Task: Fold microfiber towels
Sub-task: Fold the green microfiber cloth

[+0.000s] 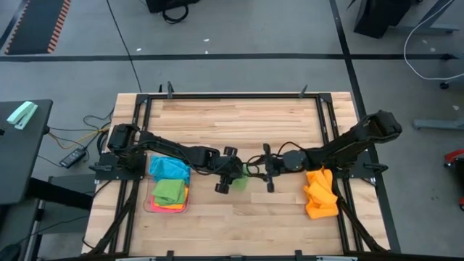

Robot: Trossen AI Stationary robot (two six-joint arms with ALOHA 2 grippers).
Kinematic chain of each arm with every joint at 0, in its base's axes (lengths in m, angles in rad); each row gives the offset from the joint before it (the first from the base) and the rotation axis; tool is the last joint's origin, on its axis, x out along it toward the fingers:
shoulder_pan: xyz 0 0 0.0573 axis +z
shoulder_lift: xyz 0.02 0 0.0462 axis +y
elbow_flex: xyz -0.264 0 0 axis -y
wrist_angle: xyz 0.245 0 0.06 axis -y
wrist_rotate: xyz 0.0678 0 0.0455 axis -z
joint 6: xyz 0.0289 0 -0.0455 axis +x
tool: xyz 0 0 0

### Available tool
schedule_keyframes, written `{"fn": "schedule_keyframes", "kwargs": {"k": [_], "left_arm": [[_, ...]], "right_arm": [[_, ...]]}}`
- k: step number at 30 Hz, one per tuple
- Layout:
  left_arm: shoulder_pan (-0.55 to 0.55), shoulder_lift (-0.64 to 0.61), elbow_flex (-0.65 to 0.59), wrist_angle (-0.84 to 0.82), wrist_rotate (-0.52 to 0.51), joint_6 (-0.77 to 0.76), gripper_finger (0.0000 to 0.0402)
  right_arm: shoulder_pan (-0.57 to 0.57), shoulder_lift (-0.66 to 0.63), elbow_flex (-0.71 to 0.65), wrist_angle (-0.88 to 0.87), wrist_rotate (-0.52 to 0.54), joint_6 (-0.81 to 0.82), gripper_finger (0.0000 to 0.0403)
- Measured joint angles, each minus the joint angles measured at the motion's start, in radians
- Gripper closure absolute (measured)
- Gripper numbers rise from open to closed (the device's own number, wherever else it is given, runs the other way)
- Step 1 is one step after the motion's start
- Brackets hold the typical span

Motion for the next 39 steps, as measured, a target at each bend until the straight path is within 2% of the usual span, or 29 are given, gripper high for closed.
{"fn": "schedule_keyframes", "kwargs": {"k": [4,9,19,22,30,32,37,39], "left_arm": [[0.0,0.0,0.0,0.011,0.05,0.0,0.0225],[0.007,0.0,0.0,0.022,0.053,0.007,0.023],[0.023,0.0,0.0,0.003,0.054,-0.071,0.0227],[0.02,0.0,0.0,-0.006,0.053,-0.074,0.0209],[-0.004,-0.03,0.002,-0.041,0.052,-0.063,0.0121],[-0.009,-0.031,0.003,-0.037,0.026,-0.047,0.0106],[-0.035,-0.047,0.001,-0.083,-0.115,0.022,0.0098],[-0.048,-0.049,0.002,-0.084,-0.122,0.038,0.0104]], "right_arm": [[0.038,0.017,0.002,0.049,-0.005,0.021,0.0242],[0.066,0.05,0.008,0.119,-0.006,0.016,0.0242],[0.075,0.267,0.098,0.169,-0.002,0.011,0.0242],[0.061,0.316,0.138,0.138,0.006,0.021,0.0242],[0.028,0.301,0.154,0.033,0.021,0.093,0.0242],[0.021,0.304,0.154,0.016,0.021,0.111,0.0242],[0.0,0.314,0.152,-0.038,0.028,0.155,0.0242],[-0.006,0.315,0.153,-0.065,0.028,0.17,0.0242]]}}
